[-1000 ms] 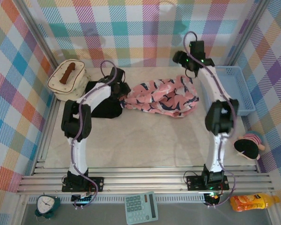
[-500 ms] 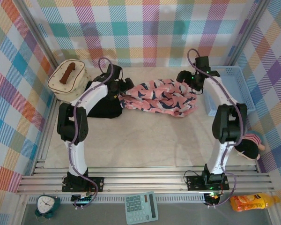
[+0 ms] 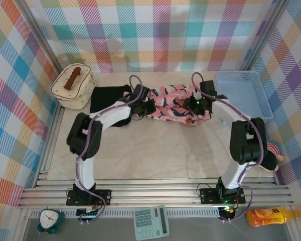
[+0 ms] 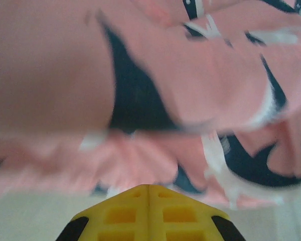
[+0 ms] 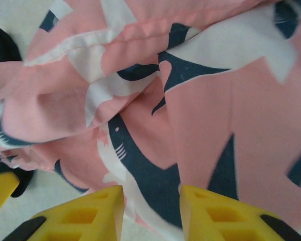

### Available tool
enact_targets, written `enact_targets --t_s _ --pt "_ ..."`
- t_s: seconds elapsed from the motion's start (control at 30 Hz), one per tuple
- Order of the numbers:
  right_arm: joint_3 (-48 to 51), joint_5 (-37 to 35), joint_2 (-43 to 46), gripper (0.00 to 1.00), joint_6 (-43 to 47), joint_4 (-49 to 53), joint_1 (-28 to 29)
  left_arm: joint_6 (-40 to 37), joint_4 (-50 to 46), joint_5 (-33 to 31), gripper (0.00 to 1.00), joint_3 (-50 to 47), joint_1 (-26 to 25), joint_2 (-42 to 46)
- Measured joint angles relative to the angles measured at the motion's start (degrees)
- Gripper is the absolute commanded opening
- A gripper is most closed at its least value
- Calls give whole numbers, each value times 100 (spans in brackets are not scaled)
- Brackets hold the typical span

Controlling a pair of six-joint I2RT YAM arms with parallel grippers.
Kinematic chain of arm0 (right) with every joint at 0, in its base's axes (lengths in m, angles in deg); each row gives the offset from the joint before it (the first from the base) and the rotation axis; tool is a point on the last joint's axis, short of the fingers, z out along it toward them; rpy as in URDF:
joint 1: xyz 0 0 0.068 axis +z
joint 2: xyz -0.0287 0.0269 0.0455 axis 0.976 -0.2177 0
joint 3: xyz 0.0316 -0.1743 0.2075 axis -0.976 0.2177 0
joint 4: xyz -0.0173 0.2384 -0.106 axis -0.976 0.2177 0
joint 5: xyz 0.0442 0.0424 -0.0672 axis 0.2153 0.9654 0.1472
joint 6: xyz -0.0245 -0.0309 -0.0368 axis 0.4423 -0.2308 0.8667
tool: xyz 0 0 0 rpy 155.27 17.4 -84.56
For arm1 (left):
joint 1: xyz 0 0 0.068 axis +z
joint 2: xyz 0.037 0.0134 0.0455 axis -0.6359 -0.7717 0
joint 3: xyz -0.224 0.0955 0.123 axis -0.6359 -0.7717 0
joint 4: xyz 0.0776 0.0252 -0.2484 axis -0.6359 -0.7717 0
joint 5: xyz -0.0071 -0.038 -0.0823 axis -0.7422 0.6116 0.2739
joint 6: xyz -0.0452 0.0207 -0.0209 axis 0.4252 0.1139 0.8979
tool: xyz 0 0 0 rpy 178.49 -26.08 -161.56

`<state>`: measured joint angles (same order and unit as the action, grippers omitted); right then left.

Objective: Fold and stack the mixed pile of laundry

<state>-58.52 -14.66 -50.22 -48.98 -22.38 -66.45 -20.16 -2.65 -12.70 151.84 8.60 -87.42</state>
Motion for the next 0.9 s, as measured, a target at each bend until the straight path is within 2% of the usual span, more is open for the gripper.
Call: enact_targets --t_s 0.17,0.33,0.47,0.57,0.77,0.83,0.87,0.9 --pt "-439 -544 -916 35 -201 -35 -63 -310 -343 -369 0 1108 92 -1082" --pt "-396 -931 -1189 37 -391 39 -396 -544 -754 -529 0 1174 146 -1204" --pt "157 -968 -837 40 -433 -81 -684 -535 -549 -275 0 645 68 -1147" --pt "682 -1036 -420 41 -400 4 -761 -354 -345 -68 0 -22 -81 -730" --pt "1773 -1187 581 42 -256 313 -758 240 -131 267 0 -1322 -824 144" --pt "2026 -1244 914 45 -184 533 -758 428 -264 361 6 -1628 -1117 420" --pt "2116 -1272 1104 47 -146 669 -758 520 -385 402 17 -1746 -1257 562" --pt "2175 -1298 1290 50 -122 787 -758 579 -518 417 34 -1829 -1355 704"
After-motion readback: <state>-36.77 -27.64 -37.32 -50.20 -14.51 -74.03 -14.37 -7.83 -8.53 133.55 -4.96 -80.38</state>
